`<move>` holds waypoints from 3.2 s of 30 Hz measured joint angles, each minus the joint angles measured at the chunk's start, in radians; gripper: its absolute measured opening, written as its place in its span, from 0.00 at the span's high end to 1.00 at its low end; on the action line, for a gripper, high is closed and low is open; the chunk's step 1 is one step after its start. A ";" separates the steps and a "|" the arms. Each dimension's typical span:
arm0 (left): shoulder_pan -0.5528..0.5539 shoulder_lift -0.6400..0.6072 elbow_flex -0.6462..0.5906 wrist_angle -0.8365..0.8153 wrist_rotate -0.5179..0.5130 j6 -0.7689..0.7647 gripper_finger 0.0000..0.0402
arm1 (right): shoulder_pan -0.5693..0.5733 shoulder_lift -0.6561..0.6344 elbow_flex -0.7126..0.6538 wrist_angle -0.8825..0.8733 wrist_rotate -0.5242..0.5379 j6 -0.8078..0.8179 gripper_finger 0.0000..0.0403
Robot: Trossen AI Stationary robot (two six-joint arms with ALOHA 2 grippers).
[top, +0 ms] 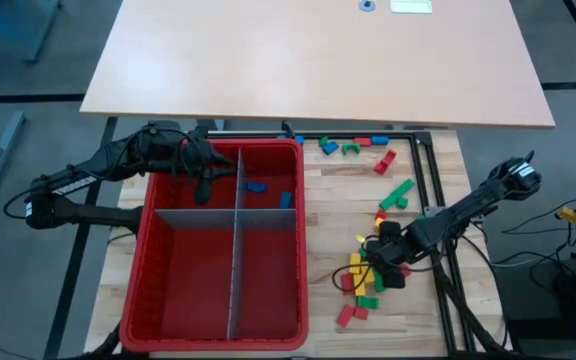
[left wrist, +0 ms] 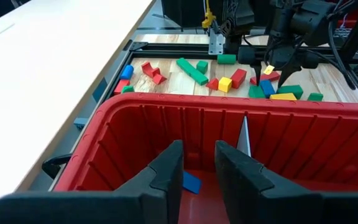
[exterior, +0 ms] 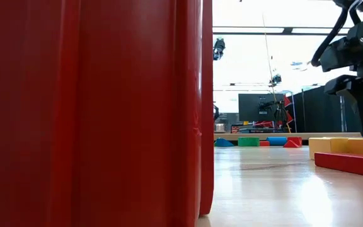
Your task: Sort blocks
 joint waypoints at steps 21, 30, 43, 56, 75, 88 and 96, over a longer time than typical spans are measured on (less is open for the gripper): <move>0.000 0.000 0.000 0.000 0.000 -0.003 0.80 | 0.044 0.087 0.000 -0.005 -0.044 0.046 0.41; 0.000 0.000 0.000 0.000 0.000 -0.003 0.80 | 0.043 0.089 0.000 0.037 0.011 0.045 0.48; 0.000 0.000 0.000 0.000 0.000 -0.004 0.79 | 0.043 0.088 0.002 0.047 0.126 0.050 0.74; 0.000 0.000 0.000 0.000 0.001 -0.004 0.81 | 0.019 0.045 0.086 -0.034 0.263 0.062 0.88; 0.000 0.000 0.000 0.000 0.027 -0.003 0.80 | -0.029 0.011 0.147 -0.174 0.269 0.116 0.75; 0.000 0.000 0.000 0.000 0.027 0.000 0.79 | -0.049 0.036 0.076 -0.153 0.269 0.232 0.53; 0.000 0.000 0.000 0.000 0.027 0.000 0.80 | -0.057 0.036 0.048 -0.080 0.244 0.238 0.48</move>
